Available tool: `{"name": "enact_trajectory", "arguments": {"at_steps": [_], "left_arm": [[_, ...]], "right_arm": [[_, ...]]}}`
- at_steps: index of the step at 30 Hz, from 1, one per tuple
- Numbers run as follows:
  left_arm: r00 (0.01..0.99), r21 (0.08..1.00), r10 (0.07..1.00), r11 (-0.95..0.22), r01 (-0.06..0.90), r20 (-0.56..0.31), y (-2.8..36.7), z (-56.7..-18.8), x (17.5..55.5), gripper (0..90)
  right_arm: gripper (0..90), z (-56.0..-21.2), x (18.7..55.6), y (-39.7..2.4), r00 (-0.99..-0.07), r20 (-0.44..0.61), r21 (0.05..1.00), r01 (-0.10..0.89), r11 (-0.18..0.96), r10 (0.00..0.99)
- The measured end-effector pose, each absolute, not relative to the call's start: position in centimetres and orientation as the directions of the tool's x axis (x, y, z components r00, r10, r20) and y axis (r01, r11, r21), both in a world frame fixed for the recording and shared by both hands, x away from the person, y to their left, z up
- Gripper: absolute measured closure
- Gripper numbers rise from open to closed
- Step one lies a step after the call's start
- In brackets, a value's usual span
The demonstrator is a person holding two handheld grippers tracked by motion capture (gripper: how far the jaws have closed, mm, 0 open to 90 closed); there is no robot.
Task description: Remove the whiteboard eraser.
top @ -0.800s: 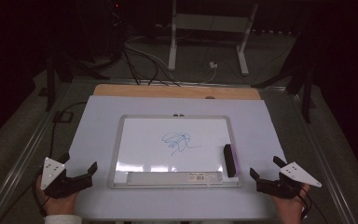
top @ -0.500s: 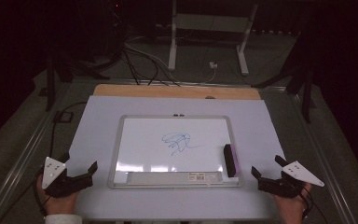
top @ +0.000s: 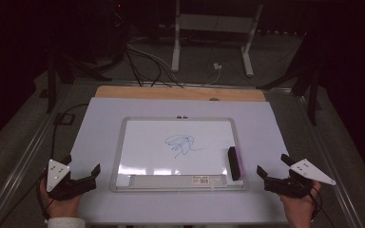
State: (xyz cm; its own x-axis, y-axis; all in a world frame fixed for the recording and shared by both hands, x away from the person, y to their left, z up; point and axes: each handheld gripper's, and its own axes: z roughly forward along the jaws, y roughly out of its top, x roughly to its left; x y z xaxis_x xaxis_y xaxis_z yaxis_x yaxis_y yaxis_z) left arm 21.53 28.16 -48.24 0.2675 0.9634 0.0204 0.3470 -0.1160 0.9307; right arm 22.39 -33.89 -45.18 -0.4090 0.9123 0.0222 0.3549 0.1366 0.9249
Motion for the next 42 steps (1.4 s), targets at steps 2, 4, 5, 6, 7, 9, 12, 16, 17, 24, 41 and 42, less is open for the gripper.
{"name": "enact_trajectory", "arguments": {"at_steps": [2,4,5,6,7,9,12,16,17,24,41,42], "left_arm": [[0.264,0.932,0.964,-0.112,0.346,0.018,28.2,-48.3,21.5,0.4],[0.263,0.93,0.965,-0.116,0.347,0.023,28.1,-48.3,21.5,0.4],[0.262,0.931,0.965,-0.117,0.347,0.024,28.1,-48.3,21.5,0.4],[0.264,0.93,0.964,-0.121,0.347,0.028,28.0,-48.3,21.5,0.4],[0.264,0.928,0.964,-0.126,0.35,0.032,28.0,-48.4,21.5,0.4],[0.265,0.926,0.964,-0.13,0.354,0.034,28.0,-48.4,21.6,0.4],[0.265,0.924,0.964,-0.131,0.36,0.034,28.0,-48.6,21.7,0.4],[0.265,0.923,0.964,-0.131,0.362,0.033,28.0,-48.7,21.7,0.4],[0.265,0.923,0.964,-0.131,0.361,0.034,28.0,-48.7,21.7,0.4],[0.264,0.922,0.964,-0.133,0.364,0.034,27.9,-48.8,21.8,0.4],[0.265,0.921,0.964,-0.131,0.367,0.031,27.9,-49.0,21.8,0.4],[0.265,0.921,0.964,-0.131,0.367,0.032,27.9,-49.0,21.8,0.4]], "right_arm": [[0.0,-44.9,22.6,-33.6,-0.417,0.025,0.923,0.359,0.139,0.909],[0.0,-44.7,22.8,-33.4,-0.422,0.031,0.92,0.367,0.139,0.906],[0.0,-44.6,23.0,-33.3,-0.425,0.032,0.918,0.371,0.142,0.905],[0.0,-44.6,23.0,-33.3,-0.425,0.032,0.918,0.371,0.142,0.905],[0.0,-44.4,23.5,-33.1,-0.429,0.032,0.912,0.382,0.149,0.903],[0.0,-44.3,23.8,-32.9,-0.431,0.038,0.907,0.394,0.151,0.902],[0.1,-44.1,24.2,-32.7,-0.434,0.039,0.902,0.403,0.156,0.9],[0.0,-44.0,24.9,-32.3,-0.436,0.037,0.888,0.426,0.171,0.899],[0.0,-44.0,25.0,-32.3,-0.436,0.035,0.886,0.429,0.173,0.899],[0.0,-44.8,26.0,-32.2,-0.419,0.06,0.858,0.485,0.168,0.906],[1.6,-46.6,27.6,-31.0,-0.436,0.106,0.785,0.588,0.194,0.894],[3.0,-46.6,27.6,-30.9,-0.439,0.108,0.78,0.594,0.198,0.892]]}}
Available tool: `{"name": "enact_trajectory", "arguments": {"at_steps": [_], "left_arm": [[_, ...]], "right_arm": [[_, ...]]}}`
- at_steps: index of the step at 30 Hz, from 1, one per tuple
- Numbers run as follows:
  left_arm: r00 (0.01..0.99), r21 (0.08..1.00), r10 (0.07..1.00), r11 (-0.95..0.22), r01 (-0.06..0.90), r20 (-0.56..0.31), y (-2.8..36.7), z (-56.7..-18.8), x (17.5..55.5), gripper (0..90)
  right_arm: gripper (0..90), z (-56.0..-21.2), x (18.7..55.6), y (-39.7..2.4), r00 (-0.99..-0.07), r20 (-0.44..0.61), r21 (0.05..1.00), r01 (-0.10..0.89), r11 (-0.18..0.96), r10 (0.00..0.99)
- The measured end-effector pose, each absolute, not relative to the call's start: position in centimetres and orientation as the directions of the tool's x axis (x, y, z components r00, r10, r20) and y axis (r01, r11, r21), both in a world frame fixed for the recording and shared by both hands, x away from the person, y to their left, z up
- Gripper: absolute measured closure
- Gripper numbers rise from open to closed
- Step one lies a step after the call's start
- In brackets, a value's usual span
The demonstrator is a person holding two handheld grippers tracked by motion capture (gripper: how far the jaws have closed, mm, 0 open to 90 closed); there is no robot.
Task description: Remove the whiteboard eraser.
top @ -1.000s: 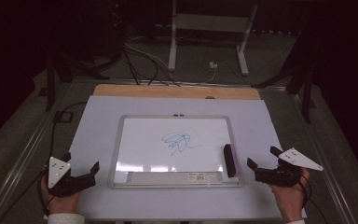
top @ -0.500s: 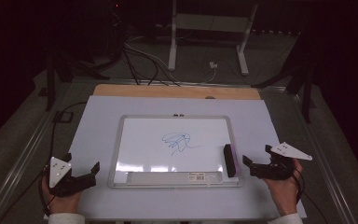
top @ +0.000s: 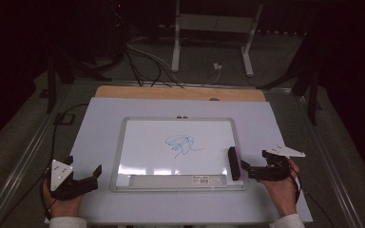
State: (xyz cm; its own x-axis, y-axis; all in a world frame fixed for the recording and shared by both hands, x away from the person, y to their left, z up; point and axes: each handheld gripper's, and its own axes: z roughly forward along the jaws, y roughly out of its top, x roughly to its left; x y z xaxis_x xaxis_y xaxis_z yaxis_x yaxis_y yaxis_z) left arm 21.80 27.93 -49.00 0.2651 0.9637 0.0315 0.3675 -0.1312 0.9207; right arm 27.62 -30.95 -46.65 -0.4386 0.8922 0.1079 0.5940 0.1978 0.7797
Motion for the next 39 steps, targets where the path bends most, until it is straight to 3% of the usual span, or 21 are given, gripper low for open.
{"name": "enact_trajectory", "arguments": {"at_steps": [10,14,19,28,39], "left_arm": [[0.268,0.919,0.963,-0.132,0.372,0.03,27.9,-49.1,21.8,0.4],[0.269,0.919,0.963,-0.132,0.372,0.029,27.9,-49.1,21.8,0.4],[0.269,0.918,0.963,-0.131,0.374,0.027,27.8,-49.1,21.8,0.4],[0.269,0.917,0.963,-0.133,0.375,0.03,27.8,-49.1,21.9,0.4],[0.266,0.918,0.964,-0.13,0.375,0.027,27.8,-49.1,21.8,0.5]], "right_arm": [[21.3,-47.1,28.0,-30.4,-0.464,0.127,0.743,0.63,0.226,0.877],[39.3,-47.4,27.9,-29.9,-0.478,0.147,0.725,0.648,0.235,0.866],[49.0,-47.4,27.8,-29.7,-0.492,0.169,0.718,0.655,0.235,0.854],[48.3,-47.7,28.0,-29.5,-0.496,0.217,0.704,0.676,0.217,0.841],[32.3,-48.4,28.7,-28.9,-0.474,0.316,0.656,0.735,0.172,0.822]]}}
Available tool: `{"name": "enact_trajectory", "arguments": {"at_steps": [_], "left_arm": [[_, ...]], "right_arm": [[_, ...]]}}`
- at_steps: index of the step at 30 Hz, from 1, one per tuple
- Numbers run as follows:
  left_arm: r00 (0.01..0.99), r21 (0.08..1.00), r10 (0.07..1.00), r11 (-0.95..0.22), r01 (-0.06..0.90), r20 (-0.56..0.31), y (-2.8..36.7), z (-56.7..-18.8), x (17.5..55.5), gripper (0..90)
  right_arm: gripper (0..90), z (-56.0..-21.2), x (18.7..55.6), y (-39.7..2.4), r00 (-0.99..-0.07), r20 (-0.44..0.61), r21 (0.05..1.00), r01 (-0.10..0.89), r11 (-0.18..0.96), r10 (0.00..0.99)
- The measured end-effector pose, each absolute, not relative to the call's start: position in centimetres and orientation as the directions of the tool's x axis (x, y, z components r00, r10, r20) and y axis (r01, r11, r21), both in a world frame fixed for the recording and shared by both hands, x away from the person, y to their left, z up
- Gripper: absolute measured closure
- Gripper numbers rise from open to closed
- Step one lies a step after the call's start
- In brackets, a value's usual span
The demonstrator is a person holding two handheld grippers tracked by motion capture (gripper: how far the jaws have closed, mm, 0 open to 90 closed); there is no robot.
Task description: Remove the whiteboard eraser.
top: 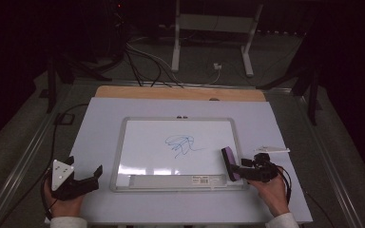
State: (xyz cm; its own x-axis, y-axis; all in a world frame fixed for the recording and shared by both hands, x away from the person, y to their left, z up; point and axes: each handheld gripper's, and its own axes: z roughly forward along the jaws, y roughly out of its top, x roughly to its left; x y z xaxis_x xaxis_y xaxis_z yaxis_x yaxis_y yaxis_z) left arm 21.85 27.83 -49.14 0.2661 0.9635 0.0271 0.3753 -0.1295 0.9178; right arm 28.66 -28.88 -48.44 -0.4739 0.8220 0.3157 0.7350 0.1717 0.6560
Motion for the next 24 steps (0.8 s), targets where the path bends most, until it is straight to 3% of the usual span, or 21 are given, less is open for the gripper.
{"name": "enact_trajectory", "arguments": {"at_steps": [8,15,24], "left_arm": [[0.267,0.918,0.963,-0.132,0.375,0.029,27.8,-49.1,21.9,0.4],[0.264,0.918,0.964,-0.13,0.374,0.029,27.9,-49.1,21.8,0.5],[0.265,0.918,0.964,-0.132,0.374,0.031,27.9,-49.1,21.8,0.4]], "right_arm": [[29.7,-49.0,29.0,-28.3,-0.471,0.344,0.62,0.763,0.18,0.812],[39.3,-49.6,29.0,-28.0,-0.477,0.326,0.605,0.769,0.207,0.816],[40.3,-48.9,28.7,-27.9,-0.485,0.291,0.645,0.736,0.205,0.825]]}}
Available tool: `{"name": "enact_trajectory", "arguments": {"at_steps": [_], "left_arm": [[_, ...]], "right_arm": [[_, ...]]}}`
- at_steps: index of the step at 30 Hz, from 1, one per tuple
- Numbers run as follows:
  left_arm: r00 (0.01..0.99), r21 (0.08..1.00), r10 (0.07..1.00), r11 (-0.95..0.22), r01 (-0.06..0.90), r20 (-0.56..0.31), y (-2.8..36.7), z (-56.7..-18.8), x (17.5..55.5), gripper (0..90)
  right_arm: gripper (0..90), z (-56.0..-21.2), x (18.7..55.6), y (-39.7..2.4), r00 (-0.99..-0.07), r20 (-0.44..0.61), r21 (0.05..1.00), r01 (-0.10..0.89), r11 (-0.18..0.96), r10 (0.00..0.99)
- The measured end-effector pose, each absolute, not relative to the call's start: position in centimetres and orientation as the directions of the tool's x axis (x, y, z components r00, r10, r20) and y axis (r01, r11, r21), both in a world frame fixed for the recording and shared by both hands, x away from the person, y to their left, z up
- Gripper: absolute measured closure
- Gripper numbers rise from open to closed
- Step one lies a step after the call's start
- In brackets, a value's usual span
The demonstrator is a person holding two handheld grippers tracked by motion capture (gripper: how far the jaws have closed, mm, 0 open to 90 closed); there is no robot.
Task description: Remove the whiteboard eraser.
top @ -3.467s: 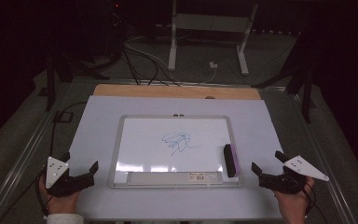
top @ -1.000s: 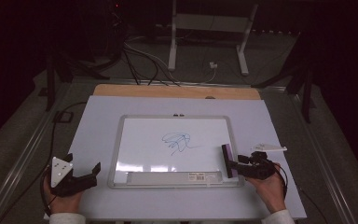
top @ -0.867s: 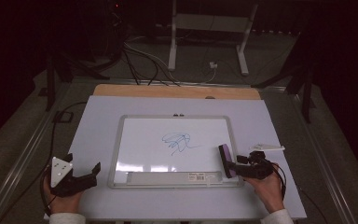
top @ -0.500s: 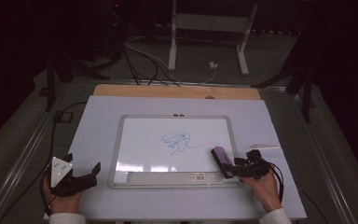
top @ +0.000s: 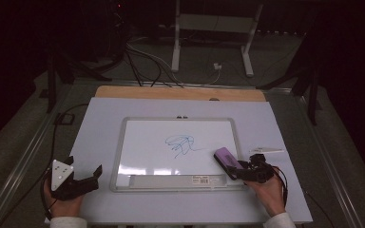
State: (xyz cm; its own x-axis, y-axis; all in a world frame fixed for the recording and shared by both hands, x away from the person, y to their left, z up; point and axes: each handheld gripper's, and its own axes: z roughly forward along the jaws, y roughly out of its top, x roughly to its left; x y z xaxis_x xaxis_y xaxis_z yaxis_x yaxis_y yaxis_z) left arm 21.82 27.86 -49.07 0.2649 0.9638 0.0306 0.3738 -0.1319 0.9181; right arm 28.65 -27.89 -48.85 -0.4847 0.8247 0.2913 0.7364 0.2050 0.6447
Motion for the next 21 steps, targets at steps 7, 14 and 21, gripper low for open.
{"name": "enact_trajectory", "arguments": {"at_steps": [7,14,21], "left_arm": [[0.264,0.918,0.964,-0.132,0.373,0.032,27.9,-49.1,21.8,0.5],[0.262,0.918,0.965,-0.13,0.374,0.03,27.9,-49.1,21.8,0.4],[0.26,0.919,0.965,-0.129,0.373,0.03,27.9,-49.1,21.8,0.5]], "right_arm": [[40.3,-48.2,28.6,-27.8,-0.492,0.277,0.67,0.715,0.201,0.825],[40.3,-47.8,28.6,-27.6,-0.493,0.266,0.681,0.704,0.2,0.829],[40.4,-47.1,28.7,-27.5,-0.49,0.255,0.702,0.687,0.189,0.833]]}}
